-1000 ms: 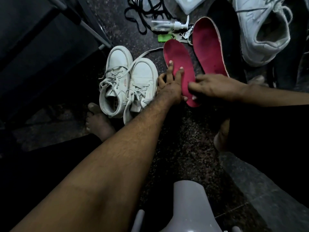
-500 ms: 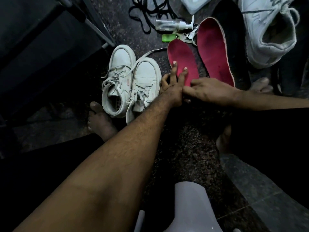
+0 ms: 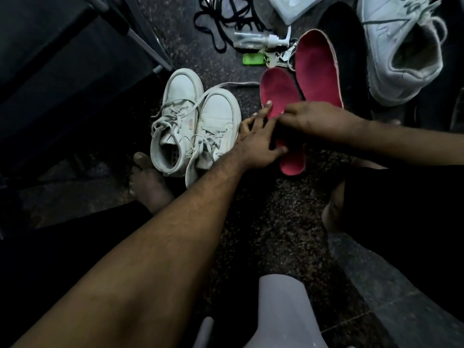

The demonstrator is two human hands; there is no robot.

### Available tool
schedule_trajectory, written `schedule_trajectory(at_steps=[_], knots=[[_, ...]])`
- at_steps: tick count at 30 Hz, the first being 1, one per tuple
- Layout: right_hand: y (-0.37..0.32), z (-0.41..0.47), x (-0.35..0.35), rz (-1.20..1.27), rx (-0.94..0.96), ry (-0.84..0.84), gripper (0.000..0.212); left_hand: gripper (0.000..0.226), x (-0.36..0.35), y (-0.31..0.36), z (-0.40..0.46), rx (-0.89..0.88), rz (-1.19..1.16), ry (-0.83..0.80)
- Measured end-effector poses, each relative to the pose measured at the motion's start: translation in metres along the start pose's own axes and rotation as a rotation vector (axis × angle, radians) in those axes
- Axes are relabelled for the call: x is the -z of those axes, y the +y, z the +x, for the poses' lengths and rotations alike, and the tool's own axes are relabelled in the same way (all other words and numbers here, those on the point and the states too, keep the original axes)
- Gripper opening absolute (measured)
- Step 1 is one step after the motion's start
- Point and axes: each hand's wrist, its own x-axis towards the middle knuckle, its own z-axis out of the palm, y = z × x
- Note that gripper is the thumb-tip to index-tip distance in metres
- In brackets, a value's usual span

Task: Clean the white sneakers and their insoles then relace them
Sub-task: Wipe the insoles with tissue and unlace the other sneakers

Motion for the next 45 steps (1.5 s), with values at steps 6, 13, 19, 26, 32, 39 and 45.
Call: schedule_trajectory(at_steps=[6,13,19,26,32,39,45], knots=[[-0.012,-0.013,-0.002,0.019,0.145,-0.137,0.024,0.121,-0.011,-0.002,-0.01,-0.048,0.021,0.048],[-0.024,-0.005,0.011,0.004,0.172,-0.152,0.023,0.126,-0.011,0.006,-0.018,0.046,0.049,0.007],[0.013,0.006,0.015,-0.065,0.009,-0.009,0.027,0.137,-0.008,0.005,-0.013,0.06,0.043,-0.063],[-0.017,0.005,0.009,-0.152,0.344,-0.175,0.02,0.143,-0.007,0.005,-0.016,0.055,-0.04,-0.045],[0.017,0.006,0.019,-0.059,-0.154,0.092,0.023,0.146,-0.004,0.008,-0.016,0.053,-0.027,-0.071],[0.013,0.008,0.014,-0.002,-0.215,0.066,0.021,0.145,-0.002,0.009,-0.014,0.046,0.014,-0.095],[-0.004,0.005,0.003,0.062,0.038,-0.073,0.03,0.144,-0.004,0.007,-0.013,0.044,0.021,-0.081]])
